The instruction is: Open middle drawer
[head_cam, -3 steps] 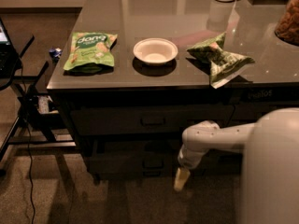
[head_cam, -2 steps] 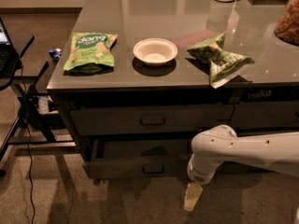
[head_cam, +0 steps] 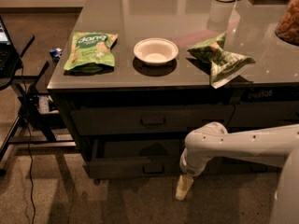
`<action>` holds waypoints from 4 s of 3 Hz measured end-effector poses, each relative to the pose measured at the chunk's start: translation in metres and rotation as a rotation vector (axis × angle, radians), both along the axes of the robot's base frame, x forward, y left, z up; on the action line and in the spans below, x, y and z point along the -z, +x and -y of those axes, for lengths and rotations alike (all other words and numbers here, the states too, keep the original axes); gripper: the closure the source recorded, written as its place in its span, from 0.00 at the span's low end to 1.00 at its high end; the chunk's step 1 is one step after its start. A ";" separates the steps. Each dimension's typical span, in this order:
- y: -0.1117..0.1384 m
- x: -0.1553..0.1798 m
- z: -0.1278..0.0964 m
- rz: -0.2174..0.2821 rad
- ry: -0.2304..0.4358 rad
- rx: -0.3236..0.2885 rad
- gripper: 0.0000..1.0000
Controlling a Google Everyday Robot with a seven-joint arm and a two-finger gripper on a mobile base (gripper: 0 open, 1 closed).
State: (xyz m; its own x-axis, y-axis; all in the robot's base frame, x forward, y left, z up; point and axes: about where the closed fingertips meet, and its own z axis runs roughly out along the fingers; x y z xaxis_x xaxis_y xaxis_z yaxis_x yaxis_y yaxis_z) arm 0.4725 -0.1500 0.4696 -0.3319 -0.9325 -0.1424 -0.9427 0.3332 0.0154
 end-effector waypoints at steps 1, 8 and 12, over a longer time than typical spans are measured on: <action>0.028 0.015 -0.012 0.033 0.014 -0.004 0.00; -0.022 0.056 0.004 -0.146 -0.040 -0.010 0.00; -0.087 0.043 0.036 -0.235 -0.051 0.004 0.00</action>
Offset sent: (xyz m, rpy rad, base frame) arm 0.0757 0.0341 -0.0468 0.0259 -0.0658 0.0132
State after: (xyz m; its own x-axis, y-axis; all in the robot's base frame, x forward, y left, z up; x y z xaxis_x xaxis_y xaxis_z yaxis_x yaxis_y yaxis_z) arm 0.3857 -0.1864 0.4270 -0.3538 -0.9352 -0.0139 -0.9139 0.3425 0.2178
